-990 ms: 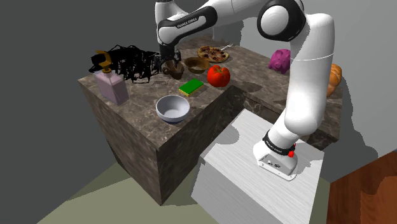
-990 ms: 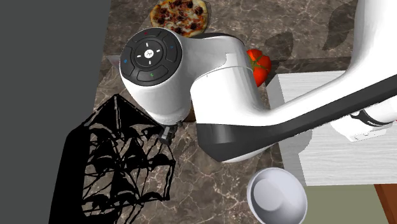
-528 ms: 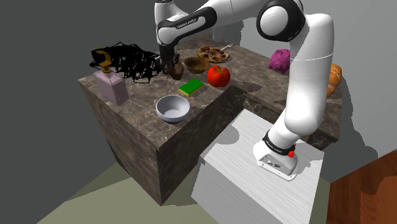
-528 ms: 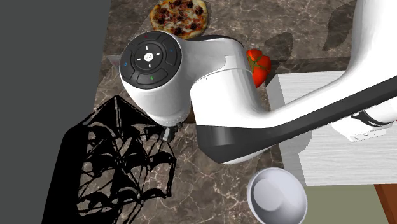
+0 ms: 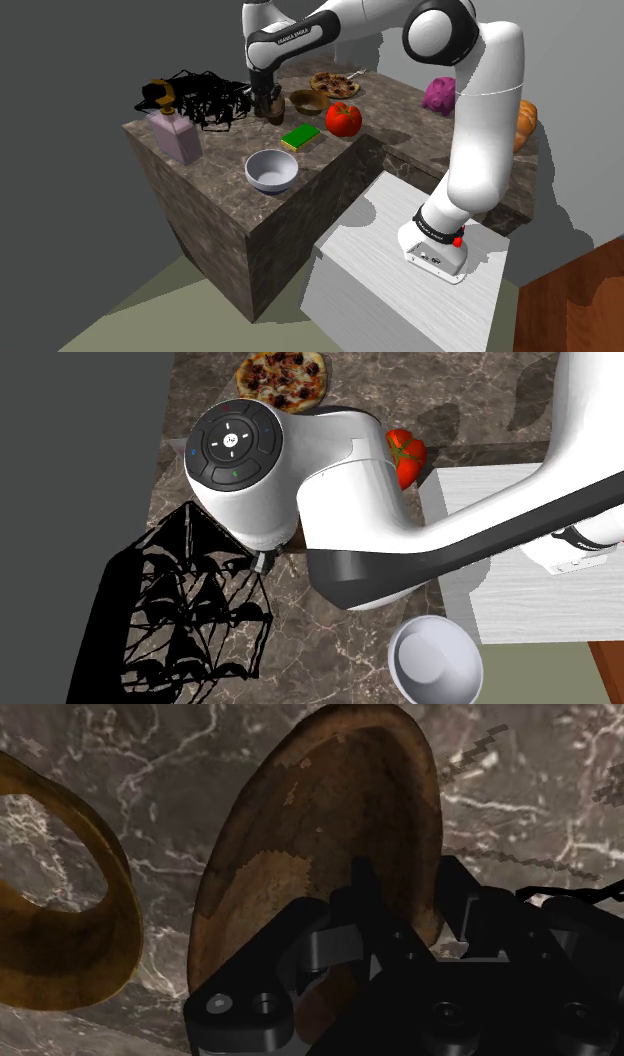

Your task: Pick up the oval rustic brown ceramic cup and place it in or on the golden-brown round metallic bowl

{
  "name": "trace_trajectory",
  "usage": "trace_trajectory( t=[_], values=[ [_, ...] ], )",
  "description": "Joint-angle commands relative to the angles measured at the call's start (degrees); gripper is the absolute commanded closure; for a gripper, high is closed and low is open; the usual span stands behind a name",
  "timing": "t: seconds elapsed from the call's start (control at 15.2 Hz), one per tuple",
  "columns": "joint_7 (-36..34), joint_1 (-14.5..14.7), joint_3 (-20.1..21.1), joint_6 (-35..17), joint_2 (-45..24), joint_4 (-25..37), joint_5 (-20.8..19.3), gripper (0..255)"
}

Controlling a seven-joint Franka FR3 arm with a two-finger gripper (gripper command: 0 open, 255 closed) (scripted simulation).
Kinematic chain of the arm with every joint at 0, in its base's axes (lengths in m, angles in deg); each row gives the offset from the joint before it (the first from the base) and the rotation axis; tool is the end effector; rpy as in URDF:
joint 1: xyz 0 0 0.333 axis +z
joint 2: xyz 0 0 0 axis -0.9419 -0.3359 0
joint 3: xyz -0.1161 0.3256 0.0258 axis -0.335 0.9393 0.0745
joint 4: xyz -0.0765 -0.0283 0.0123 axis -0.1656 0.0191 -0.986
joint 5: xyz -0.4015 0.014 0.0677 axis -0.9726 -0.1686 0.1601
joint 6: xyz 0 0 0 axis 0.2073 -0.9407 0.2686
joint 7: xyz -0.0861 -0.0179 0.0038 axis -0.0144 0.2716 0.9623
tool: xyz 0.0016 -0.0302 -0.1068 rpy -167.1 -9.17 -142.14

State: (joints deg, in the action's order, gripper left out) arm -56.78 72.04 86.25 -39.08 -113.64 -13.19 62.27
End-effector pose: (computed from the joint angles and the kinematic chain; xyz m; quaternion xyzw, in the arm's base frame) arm 0.7080 0.0652 0.3597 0.9847 -0.1667 0.0273 0.0427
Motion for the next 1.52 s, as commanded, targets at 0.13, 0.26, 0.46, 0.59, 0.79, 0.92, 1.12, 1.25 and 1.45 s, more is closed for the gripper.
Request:
trace_trajectory(
  t=[0.13,0.26,0.46,0.59,0.79,0.92,1.12,1.25,1.45],
  values=[
    [0.38,0.02,0.29,1.28,0.52,-0.06,0.39,255],
    [0.55,0.01,0.35,2.53,1.12,0.60,0.53,255],
    [0.80,-0.01,0.43,4.43,1.97,1.67,0.72,255],
    [0.97,-0.01,0.48,5.73,2.48,2.46,0.84,255],
    [1.21,-0.01,0.54,7.70,3.16,3.77,1.01,255],
    [1.37,0.00,0.58,9.05,3.57,4.72,1.12,255],
    [1.61,0.02,0.63,11.10,4.08,6.27,1.26,255],
    [1.76,0.04,0.66,12.49,4.37,7.39,1.34,255],
    [1.98,0.07,0.70,14.54,4.69,9.13,1.45,255]
  ],
)
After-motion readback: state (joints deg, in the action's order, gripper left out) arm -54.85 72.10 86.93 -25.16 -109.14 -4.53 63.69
